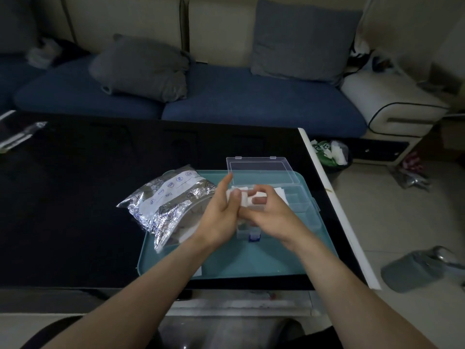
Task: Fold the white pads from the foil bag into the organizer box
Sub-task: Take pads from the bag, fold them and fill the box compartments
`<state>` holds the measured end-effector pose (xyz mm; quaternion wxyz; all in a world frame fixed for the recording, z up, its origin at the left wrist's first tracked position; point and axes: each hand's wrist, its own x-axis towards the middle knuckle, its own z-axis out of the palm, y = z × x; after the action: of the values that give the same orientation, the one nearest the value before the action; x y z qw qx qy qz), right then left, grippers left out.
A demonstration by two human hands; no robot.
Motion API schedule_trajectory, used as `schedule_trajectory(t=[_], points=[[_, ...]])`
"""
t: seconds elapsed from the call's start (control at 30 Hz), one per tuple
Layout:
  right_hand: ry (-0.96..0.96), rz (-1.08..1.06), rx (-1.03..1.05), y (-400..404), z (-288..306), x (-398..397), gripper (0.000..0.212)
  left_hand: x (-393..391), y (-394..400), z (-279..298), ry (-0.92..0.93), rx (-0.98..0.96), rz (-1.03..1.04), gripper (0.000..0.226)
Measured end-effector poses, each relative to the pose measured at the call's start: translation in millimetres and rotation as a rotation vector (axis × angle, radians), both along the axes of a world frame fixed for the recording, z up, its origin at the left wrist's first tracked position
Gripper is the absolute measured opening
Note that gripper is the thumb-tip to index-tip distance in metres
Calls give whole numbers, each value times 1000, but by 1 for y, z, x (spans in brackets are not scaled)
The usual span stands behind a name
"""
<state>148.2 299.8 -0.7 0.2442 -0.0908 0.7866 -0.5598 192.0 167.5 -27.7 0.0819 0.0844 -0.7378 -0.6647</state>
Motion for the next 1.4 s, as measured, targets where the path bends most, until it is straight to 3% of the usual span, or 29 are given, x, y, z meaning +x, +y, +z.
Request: schedule_trajectory(t=[0.03, 0.1, 0.17, 0.23, 0.33, 0.43, 0.5, 0.57, 0.6, 0.67, 0.77, 0.93, 1.07, 1.13, 1.23, 1.4], points=[[-78, -50, -80, -2, 0, 0, 63, -3, 4, 0, 49, 57, -8, 55], [-200, -76, -262, 0, 3, 0, 40, -10, 11, 2, 89, 148, -33, 51], [-185, -81, -318, 8, 8, -4, 24, -17, 18, 9, 103, 182, -35, 51], [-95, -169, -290, 21, 10, -16, 21, -23, 21, 10, 111, 95, -23, 52], [54, -428, -176, 44, -2, -46, 12, -37, 18, 0, 145, -415, -1, 49], [115, -499, -13, 55, -23, -68, 22, -50, 20, -11, 135, -935, -153, 48], [183, -441, 125, 55, -34, -77, 22, -55, 20, -17, 80, -1125, -254, 53], [275, -372, 237, 52, -38, -83, 5, -58, 18, -22, 38, -1246, -319, 55], [314, -349, 284, 50, -38, -87, 15, -59, 17, -24, 10, -1290, -344, 54], [328, -328, 420, 47, -39, -93, 33, -61, 17, -28, -35, -1328, -378, 50], [334, -354, 647, 39, -40, -95, 42, -62, 19, -30, -25, -1332, -346, 45], [412, -394, 780, 29, -49, -93, 39, -65, 21, -29, -45, -1306, -308, 39], [484, -309, 949, 27, -42, -93, 24, -67, 21, -29, -62, -1306, -287, 39], [552, -275, 883, 28, -39, -94, 18, -67, 21, -28, -68, -1303, -290, 37], [548, -106, 612, 29, -36, -92, 33, -66, 19, -27, -69, -1324, -289, 37], [463, 91, 705, 29, -23, -95, 46, -65, 18, -23, -94, -1284, -292, 33]])
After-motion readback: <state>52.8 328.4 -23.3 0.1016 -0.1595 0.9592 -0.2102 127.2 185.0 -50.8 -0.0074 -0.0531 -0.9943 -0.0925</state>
